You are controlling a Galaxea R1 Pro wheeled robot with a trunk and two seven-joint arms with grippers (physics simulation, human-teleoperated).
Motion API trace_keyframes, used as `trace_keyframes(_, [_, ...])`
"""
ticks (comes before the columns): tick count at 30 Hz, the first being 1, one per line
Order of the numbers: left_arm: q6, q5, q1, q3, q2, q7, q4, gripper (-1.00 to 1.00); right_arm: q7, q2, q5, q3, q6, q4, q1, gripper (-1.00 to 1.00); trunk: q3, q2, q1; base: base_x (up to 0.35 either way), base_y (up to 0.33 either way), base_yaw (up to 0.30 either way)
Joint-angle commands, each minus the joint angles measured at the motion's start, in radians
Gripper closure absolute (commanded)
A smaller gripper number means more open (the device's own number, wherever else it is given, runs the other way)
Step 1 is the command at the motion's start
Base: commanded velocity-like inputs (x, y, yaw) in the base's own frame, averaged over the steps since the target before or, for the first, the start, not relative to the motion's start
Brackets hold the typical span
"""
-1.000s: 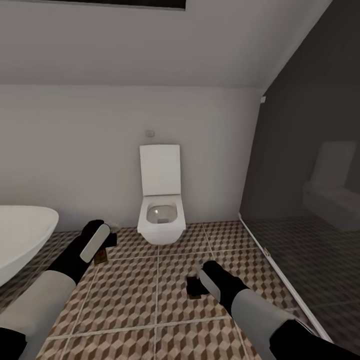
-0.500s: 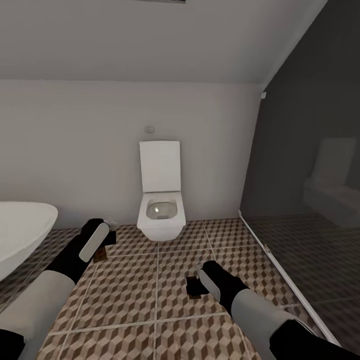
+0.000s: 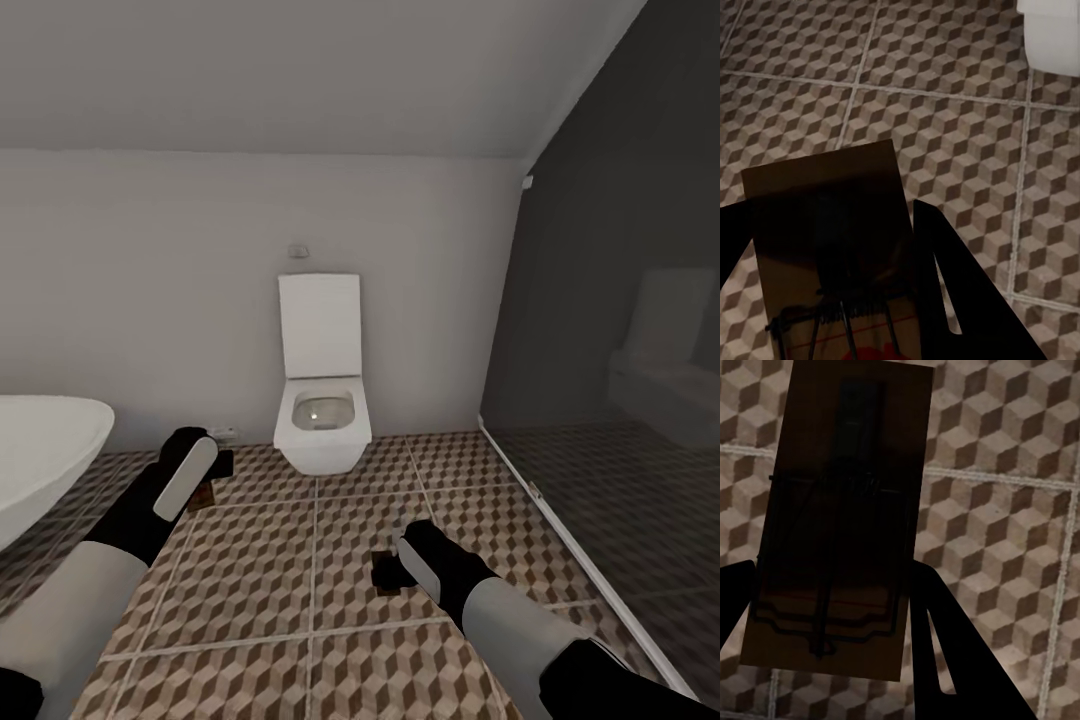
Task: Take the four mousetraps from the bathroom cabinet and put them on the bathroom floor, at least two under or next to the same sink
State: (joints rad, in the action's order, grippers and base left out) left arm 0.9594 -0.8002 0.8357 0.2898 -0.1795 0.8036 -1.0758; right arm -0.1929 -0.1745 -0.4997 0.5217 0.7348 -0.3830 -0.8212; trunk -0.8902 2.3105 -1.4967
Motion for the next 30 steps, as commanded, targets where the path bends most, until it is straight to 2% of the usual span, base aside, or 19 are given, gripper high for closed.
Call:
trace_keyframes(1, [0.005, -0.006, 0.0, 0.003, -0.001, 0.011, -0.004, 1.0, -0.007, 0.0, -0.011, 0.004, 0.002, -0.001, -0.001, 1.0, -0.004, 0.008, -0.004, 0.0, 0.0, 0.0])
trace_keyframes(9, [0.008, -0.007, -0.001, -0.001, -0.001, 0.015, -0.015, 1.0, -0.006, 0.0, -0.011, 0.005, 0.002, -0.001, -0.001, 1.0, -0.029, 0.064, -0.034, 0.0, 0.0, 0.0])
trace_keyframes(18, [0.01, -0.007, -0.004, -0.057, -0.002, 0.019, -0.022, 1.0, -0.006, 0.0, -0.011, 0.006, 0.002, -0.001, -0.001, 1.0, -0.058, 0.127, -0.069, 0.0, 0.0, 0.0])
trace_keyframes(27, [0.01, -0.005, -0.019, -0.066, -0.002, 0.021, -0.06, 1.0, -0.006, 0.0, -0.011, 0.006, 0.001, -0.001, -0.001, 1.0, -0.086, 0.19, -0.103, 0.0, 0.0, 0.0])
trace_keyframes(30, [0.01, -0.005, -0.022, -0.067, -0.002, 0.021, -0.066, 1.0, -0.006, 0.0, -0.011, 0.006, 0.001, -0.001, -0.001, 1.0, -0.097, 0.19, -0.105, 0.0, 0.0, 0.0])
